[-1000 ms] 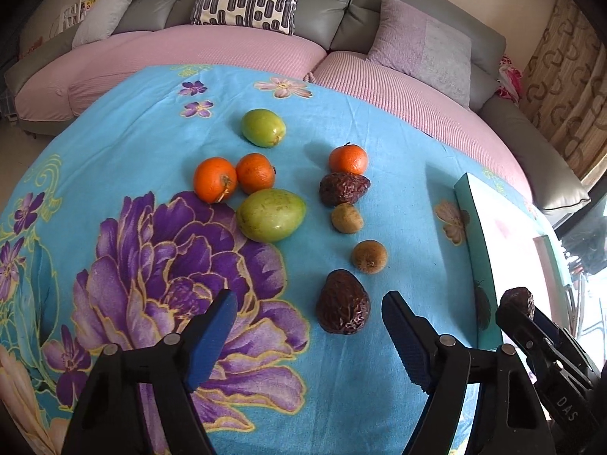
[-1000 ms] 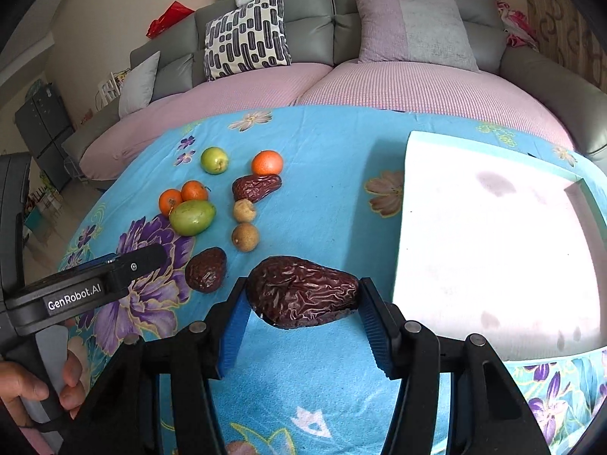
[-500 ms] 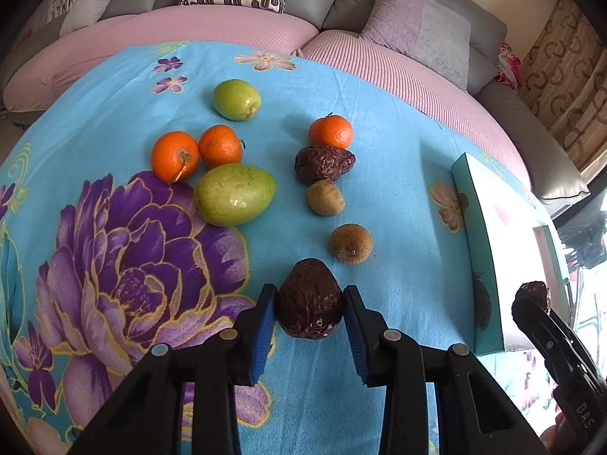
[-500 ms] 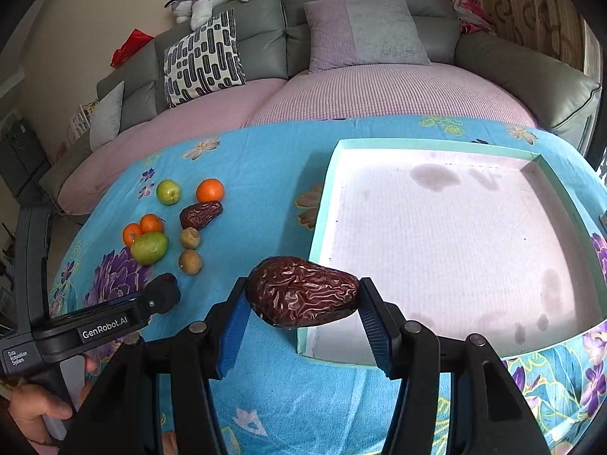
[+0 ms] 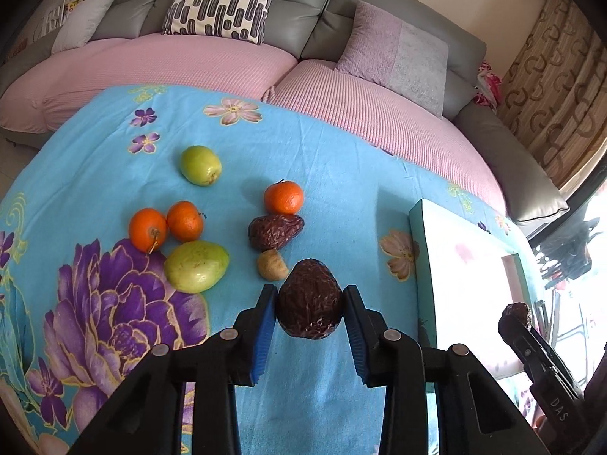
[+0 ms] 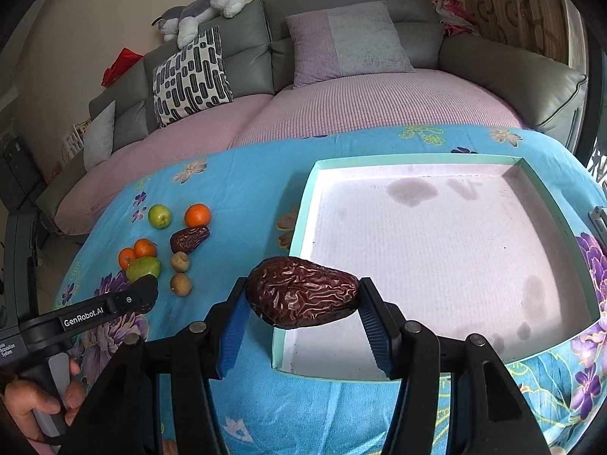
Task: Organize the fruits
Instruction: 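Carry both held dates over the white tray with both tools, then open the left tool to drop its date while the right tool releases the large date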
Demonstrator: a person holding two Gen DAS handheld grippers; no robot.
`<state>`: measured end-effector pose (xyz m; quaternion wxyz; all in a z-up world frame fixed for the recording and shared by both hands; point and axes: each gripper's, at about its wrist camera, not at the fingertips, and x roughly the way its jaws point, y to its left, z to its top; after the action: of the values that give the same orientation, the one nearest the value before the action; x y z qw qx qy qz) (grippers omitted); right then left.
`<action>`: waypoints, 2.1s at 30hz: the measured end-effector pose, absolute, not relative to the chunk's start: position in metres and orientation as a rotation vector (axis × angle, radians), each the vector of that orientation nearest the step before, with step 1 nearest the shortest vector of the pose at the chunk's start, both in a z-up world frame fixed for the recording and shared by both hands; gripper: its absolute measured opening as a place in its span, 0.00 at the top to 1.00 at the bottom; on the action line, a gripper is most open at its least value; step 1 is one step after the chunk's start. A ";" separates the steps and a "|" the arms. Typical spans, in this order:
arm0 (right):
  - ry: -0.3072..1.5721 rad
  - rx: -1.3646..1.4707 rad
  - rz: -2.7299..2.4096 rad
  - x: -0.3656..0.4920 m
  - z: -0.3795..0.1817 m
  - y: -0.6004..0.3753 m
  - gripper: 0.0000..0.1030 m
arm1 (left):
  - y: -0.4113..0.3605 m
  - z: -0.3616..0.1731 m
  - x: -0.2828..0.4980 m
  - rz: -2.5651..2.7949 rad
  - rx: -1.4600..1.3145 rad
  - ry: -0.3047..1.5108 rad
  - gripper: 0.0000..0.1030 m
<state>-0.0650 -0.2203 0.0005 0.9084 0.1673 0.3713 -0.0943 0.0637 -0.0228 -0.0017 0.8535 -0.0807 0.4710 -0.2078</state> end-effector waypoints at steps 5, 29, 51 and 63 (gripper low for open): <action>0.754 0.334 -0.251 -0.065 0.012 -0.242 0.44 | -0.055 0.013 0.066 -0.501 -0.147 0.957 0.64; 0.791 0.412 -0.552 -0.092 0.003 -0.366 0.43 | -0.204 -0.015 0.024 -0.751 0.106 0.967 0.64; 0.890 0.491 -0.603 -0.105 -0.036 -0.389 0.43 | -0.215 -0.044 0.009 -0.742 0.226 1.009 0.63; 0.939 0.477 -0.608 -0.100 -0.044 -0.389 0.43 | -0.220 -0.043 0.006 -0.750 0.245 1.022 0.62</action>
<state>-0.0995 -0.3890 -0.0438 0.8207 0.2243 0.4412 -0.2855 0.0061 -0.2205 -0.0434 0.7989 0.1142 0.4761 -0.3495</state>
